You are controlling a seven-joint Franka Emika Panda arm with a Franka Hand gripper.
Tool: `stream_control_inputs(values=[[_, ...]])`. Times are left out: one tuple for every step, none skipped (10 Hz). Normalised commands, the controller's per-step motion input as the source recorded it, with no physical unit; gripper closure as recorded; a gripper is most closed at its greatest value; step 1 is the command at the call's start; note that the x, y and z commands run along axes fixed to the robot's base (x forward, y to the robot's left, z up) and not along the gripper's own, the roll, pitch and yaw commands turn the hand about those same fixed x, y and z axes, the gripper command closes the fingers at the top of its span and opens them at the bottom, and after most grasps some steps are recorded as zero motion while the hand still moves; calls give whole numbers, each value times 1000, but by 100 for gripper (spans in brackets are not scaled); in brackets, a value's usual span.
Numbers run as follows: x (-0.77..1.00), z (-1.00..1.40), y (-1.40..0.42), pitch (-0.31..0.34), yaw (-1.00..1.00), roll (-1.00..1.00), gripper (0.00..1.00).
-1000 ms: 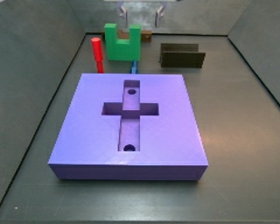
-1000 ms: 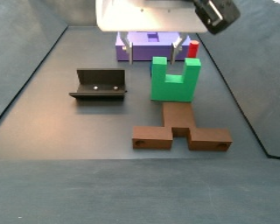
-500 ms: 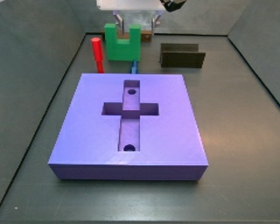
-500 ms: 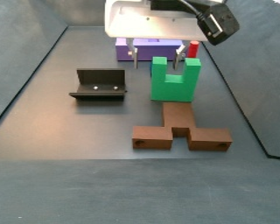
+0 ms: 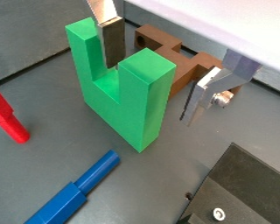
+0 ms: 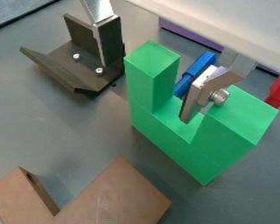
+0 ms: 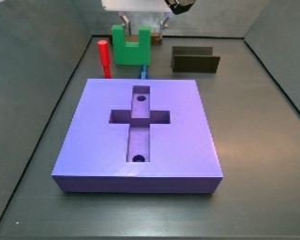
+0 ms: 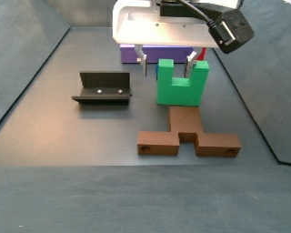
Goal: Pick up the green object. Move up. Move to above the board. Insert the green object.
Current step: Pick up the green object.
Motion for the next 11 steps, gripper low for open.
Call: stream_control_inputs(values=[[49,-217,0,-1,-40,-26,0],[200,-143,0,0,-63,-23,0],[211,-134,0,0,-91,-23,0],[154,-163,0,0,-106,0,0],[157,-171,0,0,-109,0,0],[140,-114,0,0,-100,-4,0],[14,-34,-6,0,-89,-17,0],[0,-23,-29,0,-66,-3,0],[0,-29,-43,0,-83,-4,0],[0,-46,-34,0,-86,0,0],[0,-20,0,0,-40,0,0]])
